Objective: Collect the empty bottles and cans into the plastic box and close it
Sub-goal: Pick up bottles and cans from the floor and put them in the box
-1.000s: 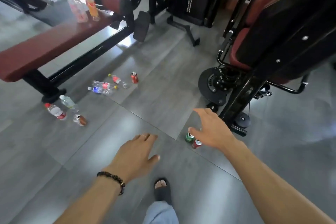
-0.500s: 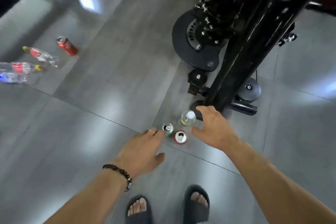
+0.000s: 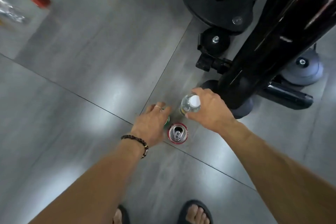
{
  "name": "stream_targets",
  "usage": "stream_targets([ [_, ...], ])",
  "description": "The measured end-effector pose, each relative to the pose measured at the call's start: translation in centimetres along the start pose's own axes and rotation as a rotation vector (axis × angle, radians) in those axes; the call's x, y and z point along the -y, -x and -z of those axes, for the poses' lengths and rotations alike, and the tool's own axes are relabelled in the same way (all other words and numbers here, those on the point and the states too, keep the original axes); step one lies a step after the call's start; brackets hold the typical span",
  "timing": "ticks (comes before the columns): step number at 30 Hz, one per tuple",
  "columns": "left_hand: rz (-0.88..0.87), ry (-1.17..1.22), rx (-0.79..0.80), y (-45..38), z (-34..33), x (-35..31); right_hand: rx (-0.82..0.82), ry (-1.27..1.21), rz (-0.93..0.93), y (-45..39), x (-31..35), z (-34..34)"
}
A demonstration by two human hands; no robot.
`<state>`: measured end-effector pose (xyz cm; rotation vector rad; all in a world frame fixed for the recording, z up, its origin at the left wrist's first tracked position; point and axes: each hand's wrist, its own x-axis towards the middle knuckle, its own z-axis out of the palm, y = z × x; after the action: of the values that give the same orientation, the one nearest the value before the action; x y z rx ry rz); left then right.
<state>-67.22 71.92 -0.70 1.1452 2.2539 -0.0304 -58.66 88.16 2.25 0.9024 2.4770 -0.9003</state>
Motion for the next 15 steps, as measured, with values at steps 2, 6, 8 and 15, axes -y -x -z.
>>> stream_targets([
  [2,-0.005,0.01,0.009,-0.7,-1.1,0.2,-0.021,-0.012,0.01,-0.5,-0.1,-0.2],
  [6,0.025,0.026,-0.018,-0.5,-1.6,0.8,-0.053,-0.017,0.049,-0.9,0.6,0.4],
  [8,0.056,0.057,-0.041,0.7,-0.5,0.9,-0.059,-0.018,0.069,-0.6,1.5,1.1],
  [15,0.152,0.167,-0.129,10.2,8.8,2.6,-0.04,-0.016,0.169,4.0,10.0,6.1],
])
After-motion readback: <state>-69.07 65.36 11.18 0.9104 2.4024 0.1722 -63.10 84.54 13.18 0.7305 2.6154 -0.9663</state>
